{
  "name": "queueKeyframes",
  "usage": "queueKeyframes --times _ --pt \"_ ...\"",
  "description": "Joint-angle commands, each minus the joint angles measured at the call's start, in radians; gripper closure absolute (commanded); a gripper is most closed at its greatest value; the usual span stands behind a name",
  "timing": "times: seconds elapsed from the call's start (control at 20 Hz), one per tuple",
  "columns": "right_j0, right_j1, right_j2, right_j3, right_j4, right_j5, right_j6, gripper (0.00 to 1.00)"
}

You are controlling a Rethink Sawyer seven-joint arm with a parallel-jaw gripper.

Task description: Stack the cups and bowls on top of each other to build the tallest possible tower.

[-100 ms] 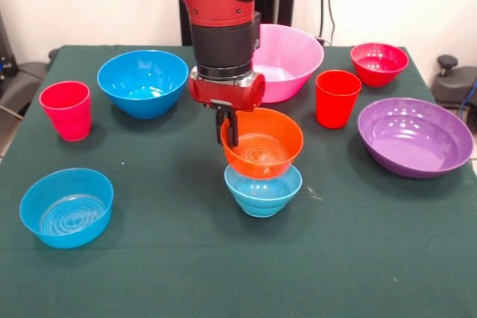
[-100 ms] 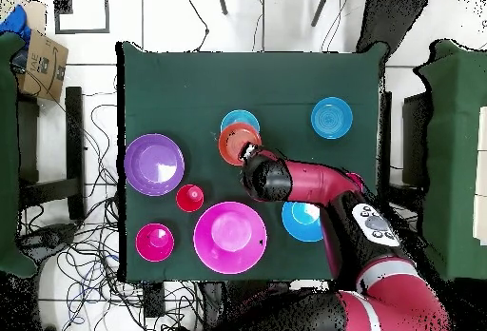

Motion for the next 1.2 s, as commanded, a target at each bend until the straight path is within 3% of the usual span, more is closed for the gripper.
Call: queueKeyframes --times 0.05,1.2 --pt "-0.004 0.029 0.079 -0.058 0.023 0.074 0.022 1.0" --pt "0.13 0.045 0.008 -0.108 0.101 0.063 0.094 1.0"
